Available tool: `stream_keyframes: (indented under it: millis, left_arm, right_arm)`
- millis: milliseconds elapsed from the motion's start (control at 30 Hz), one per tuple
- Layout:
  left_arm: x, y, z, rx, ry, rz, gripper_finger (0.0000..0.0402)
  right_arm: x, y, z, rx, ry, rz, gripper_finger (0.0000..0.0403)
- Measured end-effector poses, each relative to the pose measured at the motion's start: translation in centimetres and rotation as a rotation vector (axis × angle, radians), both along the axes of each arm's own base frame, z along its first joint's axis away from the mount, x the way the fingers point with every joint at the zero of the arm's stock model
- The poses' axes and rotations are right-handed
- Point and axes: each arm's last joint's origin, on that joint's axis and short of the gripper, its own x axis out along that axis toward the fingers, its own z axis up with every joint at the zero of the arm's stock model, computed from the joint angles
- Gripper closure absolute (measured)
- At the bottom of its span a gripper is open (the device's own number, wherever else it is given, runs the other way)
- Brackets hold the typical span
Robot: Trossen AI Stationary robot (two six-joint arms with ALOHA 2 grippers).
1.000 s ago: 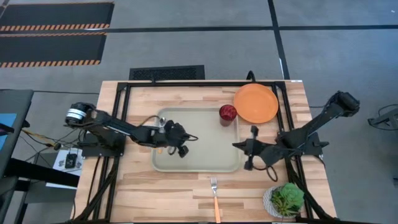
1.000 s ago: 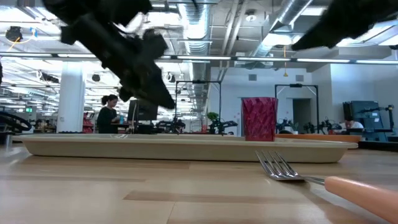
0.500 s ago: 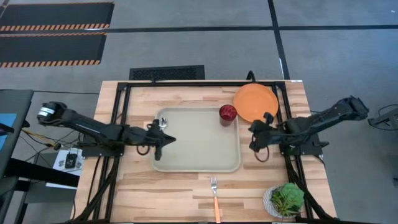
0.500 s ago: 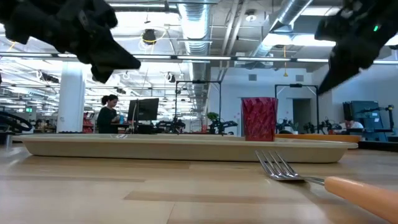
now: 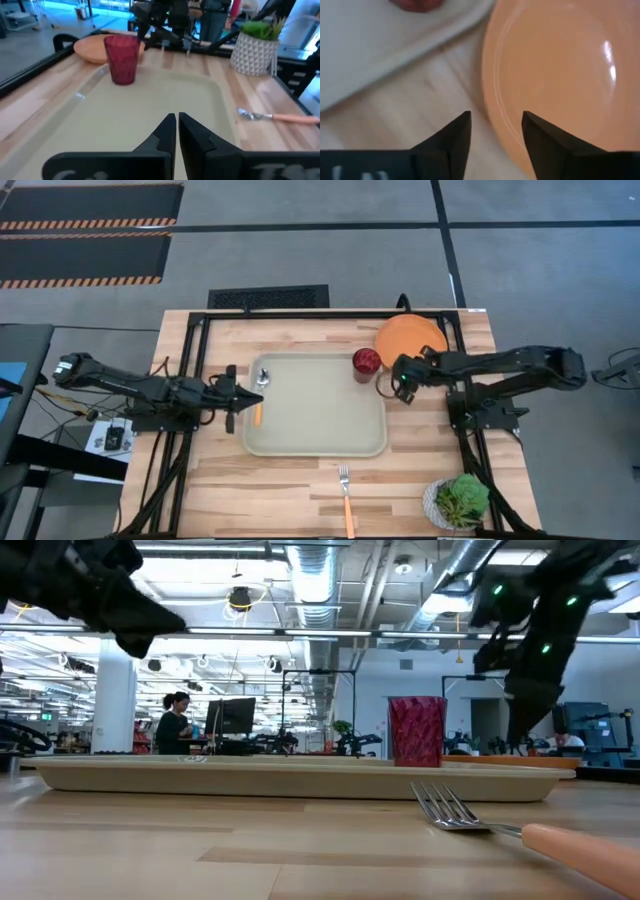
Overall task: Pick and place plate/cup/fork/spoon on tray
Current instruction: Put the orange plate on the gray serving tray to the right of the orange spoon
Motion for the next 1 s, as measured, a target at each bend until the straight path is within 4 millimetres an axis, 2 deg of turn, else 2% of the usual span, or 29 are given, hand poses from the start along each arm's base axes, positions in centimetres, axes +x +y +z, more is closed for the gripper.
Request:
stream_keyframes:
  millis: [167, 367, 633, 833, 1000]
  left_arm:
    - [-1.0, 0.2, -0.1, 0.015, 0.022, -0.001, 0.0393]
    - [-1.6, 0.4, 0.0, 0.011, 0.023, 0.018, 0.0393]
    - [-1.6, 0.4, 0.0, -0.009, 0.019, 0.025, 0.0393]
    - [-1.6, 0.4, 0.0, -0.026, 0.019, 0.029, 0.0393]
    - [-1.6, 0.4, -0.1, -0.024, 0.027, 0.029, 0.0393]
  right_arm:
    - [0.3, -2.6, -1.5, 0.031, 0.068, -0.026, 0.0185]
    - [0.7, -4.6, -2.8, 0.093, 0.076, -0.013, 0.0201]
    - [0.7, -4.7, -3.0, 0.118, 0.073, 0.007, 0.0225]
    - [0.6, -4.8, -2.6, 0.09, 0.069, 0.026, 0.0222]
    - [0.5, -5.4, -3.4, 0.092, 0.119, 0.038, 0.0219]
